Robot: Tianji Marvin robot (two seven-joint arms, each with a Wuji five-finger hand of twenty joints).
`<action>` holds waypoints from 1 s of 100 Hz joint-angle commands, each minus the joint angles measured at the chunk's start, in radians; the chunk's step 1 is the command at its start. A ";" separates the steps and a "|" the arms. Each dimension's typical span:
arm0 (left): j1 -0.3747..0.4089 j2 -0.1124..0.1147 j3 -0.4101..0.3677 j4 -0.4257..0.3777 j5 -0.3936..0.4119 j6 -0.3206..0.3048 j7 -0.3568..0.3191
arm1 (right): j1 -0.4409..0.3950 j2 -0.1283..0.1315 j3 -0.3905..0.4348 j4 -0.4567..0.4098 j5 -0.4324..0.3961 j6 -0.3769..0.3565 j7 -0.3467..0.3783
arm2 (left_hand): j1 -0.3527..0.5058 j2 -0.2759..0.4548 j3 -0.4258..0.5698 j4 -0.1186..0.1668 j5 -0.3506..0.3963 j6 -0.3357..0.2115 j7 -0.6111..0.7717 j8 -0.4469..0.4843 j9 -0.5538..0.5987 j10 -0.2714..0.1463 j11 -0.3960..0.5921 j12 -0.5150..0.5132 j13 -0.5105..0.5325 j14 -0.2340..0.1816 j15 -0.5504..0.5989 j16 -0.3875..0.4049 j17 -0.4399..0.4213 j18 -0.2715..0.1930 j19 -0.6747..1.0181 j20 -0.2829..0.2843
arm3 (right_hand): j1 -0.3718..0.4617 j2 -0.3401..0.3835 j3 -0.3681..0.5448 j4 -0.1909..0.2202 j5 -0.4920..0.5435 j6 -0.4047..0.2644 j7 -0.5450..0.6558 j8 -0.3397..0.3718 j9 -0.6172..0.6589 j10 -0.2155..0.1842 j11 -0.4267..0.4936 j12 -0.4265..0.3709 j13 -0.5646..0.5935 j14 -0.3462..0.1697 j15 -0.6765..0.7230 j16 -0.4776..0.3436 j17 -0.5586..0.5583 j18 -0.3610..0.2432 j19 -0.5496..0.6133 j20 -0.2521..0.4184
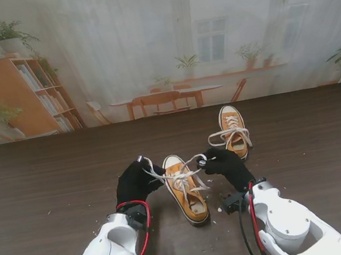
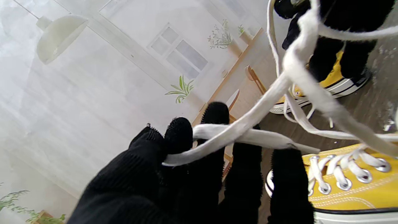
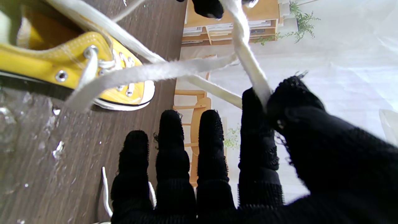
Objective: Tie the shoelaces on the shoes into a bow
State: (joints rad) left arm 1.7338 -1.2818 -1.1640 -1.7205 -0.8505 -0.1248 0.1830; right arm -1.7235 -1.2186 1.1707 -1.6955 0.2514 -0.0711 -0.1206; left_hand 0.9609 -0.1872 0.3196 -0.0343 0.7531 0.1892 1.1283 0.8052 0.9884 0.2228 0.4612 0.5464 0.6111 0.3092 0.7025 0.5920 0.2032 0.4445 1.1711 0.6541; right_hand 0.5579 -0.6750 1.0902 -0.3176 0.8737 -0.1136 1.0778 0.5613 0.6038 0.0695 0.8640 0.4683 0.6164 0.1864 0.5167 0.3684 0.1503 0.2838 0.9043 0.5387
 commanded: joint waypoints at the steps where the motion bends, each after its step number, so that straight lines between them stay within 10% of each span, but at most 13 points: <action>1: 0.008 0.010 -0.015 -0.010 -0.015 0.032 -0.065 | -0.013 0.003 0.008 -0.006 0.000 -0.010 0.006 | 0.051 -0.015 -0.032 -0.003 0.044 -0.065 -0.013 -0.019 -0.117 0.018 -0.063 -0.060 -0.089 0.012 -0.051 -0.026 -0.066 -0.042 -0.049 -0.038 | 0.058 0.005 0.017 0.038 0.002 -0.036 0.055 0.019 -0.013 -0.033 -0.013 -0.017 -0.001 -0.026 -0.006 -0.012 -0.004 -0.017 0.005 -0.005; 16: 0.010 0.016 -0.020 -0.007 -0.032 0.042 -0.114 | -0.022 0.002 0.013 -0.013 0.003 -0.021 -0.002 | 0.112 0.023 -0.121 0.007 0.026 -0.055 -0.030 -0.031 -0.264 0.022 -0.051 -0.074 -0.164 0.003 -0.085 -0.004 -0.135 -0.072 -0.089 -0.045 | 0.063 0.013 0.019 0.038 -0.010 -0.022 0.065 0.034 -0.026 -0.027 -0.009 -0.017 -0.007 -0.026 -0.004 -0.010 -0.005 -0.021 0.005 -0.005; 46: 0.014 0.000 -0.018 -0.030 -0.060 0.010 -0.003 | -0.029 -0.005 0.015 -0.011 0.013 -0.026 -0.029 | 0.149 0.026 -0.180 0.010 0.004 -0.071 -0.007 -0.051 -0.138 -0.043 0.124 0.028 -0.103 -0.041 -0.034 0.017 -0.119 -0.061 -0.090 -0.011 | 0.071 0.033 0.011 0.037 -0.040 0.008 0.089 0.049 -0.035 -0.009 0.009 -0.017 -0.011 -0.022 0.008 -0.006 -0.007 -0.019 0.008 -0.004; 62: 0.017 -0.002 -0.036 -0.025 -0.070 0.011 0.004 | -0.018 -0.024 -0.001 0.012 -0.015 -0.043 -0.115 | 0.144 0.042 -0.187 0.007 -0.006 -0.068 -0.005 0.092 -0.075 -0.017 0.204 0.152 -0.044 -0.035 0.042 0.037 -0.071 -0.046 -0.039 -0.011 | 0.045 -0.103 0.122 0.027 0.054 0.054 0.096 -0.036 0.214 -0.078 0.046 -0.024 0.117 -0.019 0.067 0.003 0.087 0.052 0.112 0.021; 84: 0.035 0.004 -0.069 -0.020 -0.079 0.040 -0.030 | -0.016 -0.036 -0.008 0.030 -0.051 -0.041 -0.171 | 0.130 0.086 -0.215 0.014 -0.015 -0.027 0.021 0.177 -0.027 0.026 0.367 0.301 -0.012 -0.010 0.196 0.120 -0.063 -0.035 0.035 0.011 | 0.041 -0.158 0.182 0.019 0.097 0.113 0.098 -0.029 0.336 0.059 0.090 0.075 0.273 0.014 0.164 0.039 0.209 0.116 0.264 0.041; 100: 0.043 0.003 -0.092 -0.023 -0.048 0.057 -0.001 | -0.027 -0.040 -0.006 0.027 -0.061 -0.030 -0.192 | 0.135 0.096 -0.216 0.015 -0.028 -0.018 0.033 0.189 -0.028 0.026 0.386 0.321 -0.013 -0.002 0.216 0.131 -0.063 -0.033 0.052 0.018 | 0.038 -0.153 0.202 0.012 0.059 0.130 0.123 0.022 0.315 0.081 0.127 0.106 0.274 0.019 0.207 0.059 0.214 0.126 0.299 0.060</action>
State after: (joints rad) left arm 1.7706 -1.2819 -1.2457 -1.7329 -0.8973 -0.0761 0.1757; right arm -1.7402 -1.2554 1.1634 -1.6658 0.1989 -0.1063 -0.3097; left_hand 1.0559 -0.1264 0.1280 -0.0338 0.7373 0.1915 1.1200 0.9680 0.9290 0.2437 0.8243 0.8427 0.5711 0.3015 0.8919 0.6839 0.1335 0.4203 1.1898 0.6548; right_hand 0.5859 -0.8118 1.2385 -0.3176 0.9374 0.0354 1.1384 0.5367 0.9098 0.1403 0.9633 0.5516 0.8569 0.2090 0.7022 0.4110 0.3546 0.4008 1.1766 0.5819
